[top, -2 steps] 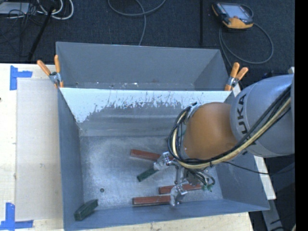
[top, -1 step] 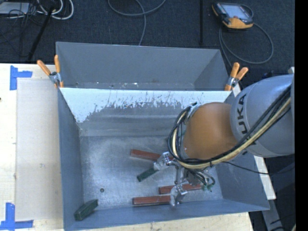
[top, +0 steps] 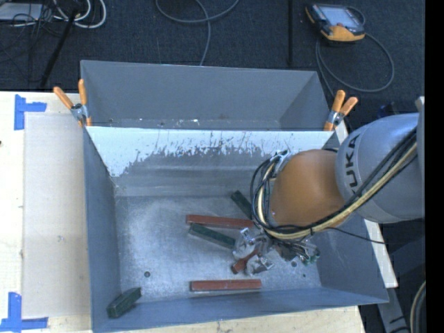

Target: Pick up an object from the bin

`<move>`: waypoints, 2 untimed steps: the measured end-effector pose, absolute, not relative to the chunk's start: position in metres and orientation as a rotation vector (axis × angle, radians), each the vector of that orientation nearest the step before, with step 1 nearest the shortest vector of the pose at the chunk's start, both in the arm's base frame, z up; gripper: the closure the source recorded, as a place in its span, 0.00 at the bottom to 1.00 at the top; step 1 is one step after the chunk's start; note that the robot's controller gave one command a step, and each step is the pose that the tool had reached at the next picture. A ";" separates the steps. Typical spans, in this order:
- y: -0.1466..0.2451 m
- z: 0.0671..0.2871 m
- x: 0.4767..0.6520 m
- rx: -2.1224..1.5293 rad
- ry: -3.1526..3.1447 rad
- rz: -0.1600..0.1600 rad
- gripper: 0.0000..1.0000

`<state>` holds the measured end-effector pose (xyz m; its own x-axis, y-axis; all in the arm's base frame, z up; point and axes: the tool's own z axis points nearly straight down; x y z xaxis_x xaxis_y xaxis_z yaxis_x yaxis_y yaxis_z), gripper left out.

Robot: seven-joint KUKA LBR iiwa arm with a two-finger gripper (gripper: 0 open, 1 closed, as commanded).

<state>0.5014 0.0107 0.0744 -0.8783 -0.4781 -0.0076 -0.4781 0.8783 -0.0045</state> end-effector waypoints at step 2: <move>0.046 0.282 0.528 -1.058 2.960 0.003 1.00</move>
Offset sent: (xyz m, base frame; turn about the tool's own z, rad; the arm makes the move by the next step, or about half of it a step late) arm 0.0321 0.0398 0.2472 -0.2209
